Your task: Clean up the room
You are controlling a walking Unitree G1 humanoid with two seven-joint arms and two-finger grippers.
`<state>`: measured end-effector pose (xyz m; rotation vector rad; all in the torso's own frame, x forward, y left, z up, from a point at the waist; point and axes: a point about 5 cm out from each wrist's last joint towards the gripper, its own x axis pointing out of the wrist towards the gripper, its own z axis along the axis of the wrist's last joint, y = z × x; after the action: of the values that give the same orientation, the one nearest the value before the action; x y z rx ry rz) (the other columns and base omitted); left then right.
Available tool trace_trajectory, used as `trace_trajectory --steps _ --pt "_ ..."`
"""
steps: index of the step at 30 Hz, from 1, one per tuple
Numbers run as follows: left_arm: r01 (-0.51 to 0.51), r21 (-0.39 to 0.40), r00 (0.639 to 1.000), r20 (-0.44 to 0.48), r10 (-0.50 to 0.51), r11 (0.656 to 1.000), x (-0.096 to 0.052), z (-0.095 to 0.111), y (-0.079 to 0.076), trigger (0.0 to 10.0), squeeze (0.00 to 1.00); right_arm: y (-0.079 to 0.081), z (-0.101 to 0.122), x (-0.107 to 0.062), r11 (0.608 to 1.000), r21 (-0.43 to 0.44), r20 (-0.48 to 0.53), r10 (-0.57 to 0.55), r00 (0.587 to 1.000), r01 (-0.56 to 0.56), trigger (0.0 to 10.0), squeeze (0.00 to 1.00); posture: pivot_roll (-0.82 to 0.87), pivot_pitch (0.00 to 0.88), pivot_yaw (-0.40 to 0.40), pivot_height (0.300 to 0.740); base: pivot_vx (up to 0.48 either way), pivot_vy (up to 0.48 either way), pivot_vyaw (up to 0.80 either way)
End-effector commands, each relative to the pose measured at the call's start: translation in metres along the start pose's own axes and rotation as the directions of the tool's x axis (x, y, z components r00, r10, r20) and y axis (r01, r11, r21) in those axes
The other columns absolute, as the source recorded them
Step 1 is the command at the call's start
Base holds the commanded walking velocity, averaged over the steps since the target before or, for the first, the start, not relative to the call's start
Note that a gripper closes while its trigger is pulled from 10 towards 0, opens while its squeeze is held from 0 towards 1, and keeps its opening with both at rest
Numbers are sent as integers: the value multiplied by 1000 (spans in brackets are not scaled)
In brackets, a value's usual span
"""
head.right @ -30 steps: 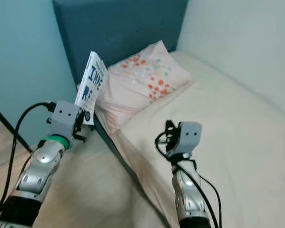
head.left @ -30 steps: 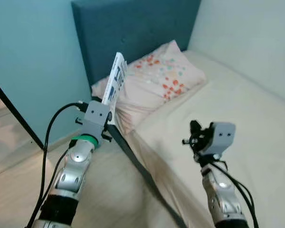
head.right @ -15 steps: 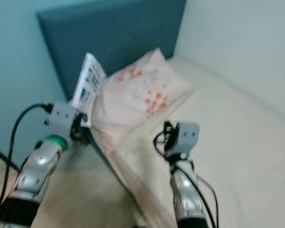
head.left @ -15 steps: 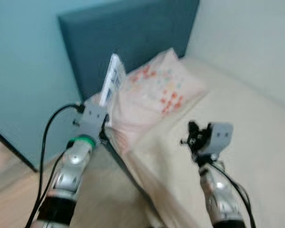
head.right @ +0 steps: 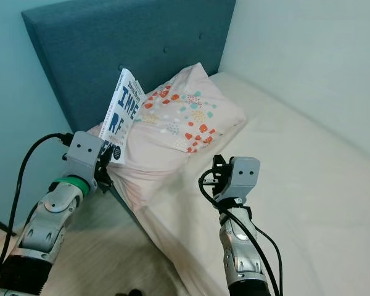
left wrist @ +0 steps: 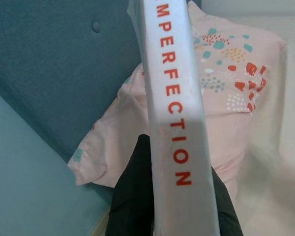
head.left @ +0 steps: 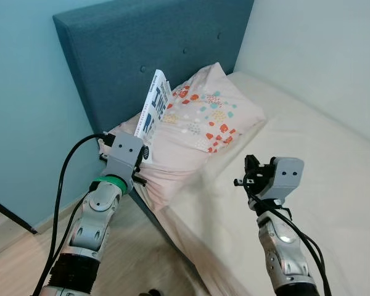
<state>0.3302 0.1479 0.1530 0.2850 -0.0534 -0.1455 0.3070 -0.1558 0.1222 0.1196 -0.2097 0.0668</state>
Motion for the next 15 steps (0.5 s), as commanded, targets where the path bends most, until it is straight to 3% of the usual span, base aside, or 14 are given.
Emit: trace_trajectory --steps 1,15 --pt "9 -10 1000 25 -9 1000 -1 4 -3 10000 0 -4 -7 -5 1000 5 -33 -16 999 16 10000 0 12 65 16 740 0 0 0" --pt "11 -8 1000 14 -11 1000 -2 1 -4 10000 0 -3 -10 -7 1000 -1 -46 -20 999 20 10000 0 11 66 16 730 0 0 0"
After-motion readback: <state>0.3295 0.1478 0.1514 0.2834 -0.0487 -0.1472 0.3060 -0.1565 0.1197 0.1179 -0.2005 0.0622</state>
